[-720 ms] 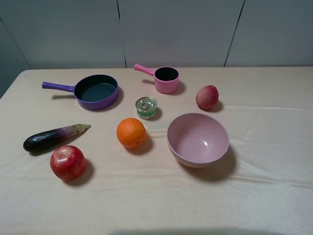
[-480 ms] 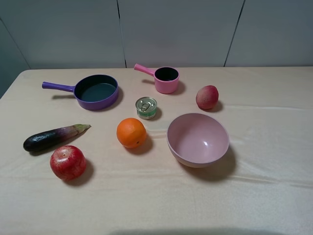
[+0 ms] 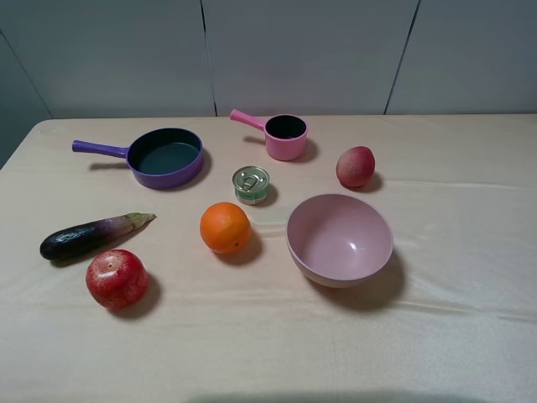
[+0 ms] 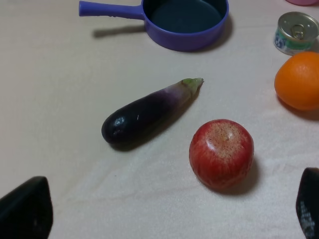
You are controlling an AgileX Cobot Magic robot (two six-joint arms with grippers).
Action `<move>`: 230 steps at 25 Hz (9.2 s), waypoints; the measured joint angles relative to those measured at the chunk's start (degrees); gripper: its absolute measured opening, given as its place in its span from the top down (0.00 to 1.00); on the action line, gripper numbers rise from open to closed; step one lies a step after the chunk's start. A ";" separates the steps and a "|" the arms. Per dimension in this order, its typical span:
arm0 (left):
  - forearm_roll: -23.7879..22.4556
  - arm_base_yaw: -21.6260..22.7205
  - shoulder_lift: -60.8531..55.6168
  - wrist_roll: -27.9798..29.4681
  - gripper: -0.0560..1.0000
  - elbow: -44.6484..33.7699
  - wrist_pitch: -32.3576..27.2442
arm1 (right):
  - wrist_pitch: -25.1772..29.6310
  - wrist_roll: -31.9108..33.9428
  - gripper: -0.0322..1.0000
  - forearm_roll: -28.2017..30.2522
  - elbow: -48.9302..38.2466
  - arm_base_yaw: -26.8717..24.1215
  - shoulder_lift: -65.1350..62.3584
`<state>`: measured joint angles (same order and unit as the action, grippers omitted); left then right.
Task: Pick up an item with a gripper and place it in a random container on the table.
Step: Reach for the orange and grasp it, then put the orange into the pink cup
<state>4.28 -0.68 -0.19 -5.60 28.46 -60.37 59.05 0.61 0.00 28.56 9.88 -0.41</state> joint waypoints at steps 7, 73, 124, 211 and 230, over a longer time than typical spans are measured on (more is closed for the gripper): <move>0.00 0.00 0.00 0.00 0.01 0.00 0.00 | 0.00 0.00 0.30 0.00 0.00 0.00 0.00; -0.93 -18.36 41.38 -6.70 0.01 6.88 9.39 | 0.00 0.00 0.30 0.00 0.00 0.00 0.00; -2.98 -35.49 106.41 -22.28 0.01 40.54 16.86 | 0.00 0.00 0.30 0.00 0.00 0.00 0.00; -1.57 -37.77 116.91 -22.91 0.26 64.67 19.76 | 0.00 0.00 0.30 0.00 0.00 0.00 0.00; -4.28 -34.16 116.91 -22.71 0.26 66.59 49.70 | 0.00 0.00 0.30 0.00 0.00 0.00 0.00</move>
<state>0.00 -34.84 116.72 -28.31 95.05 -10.67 59.05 0.61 0.00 28.56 9.88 -0.41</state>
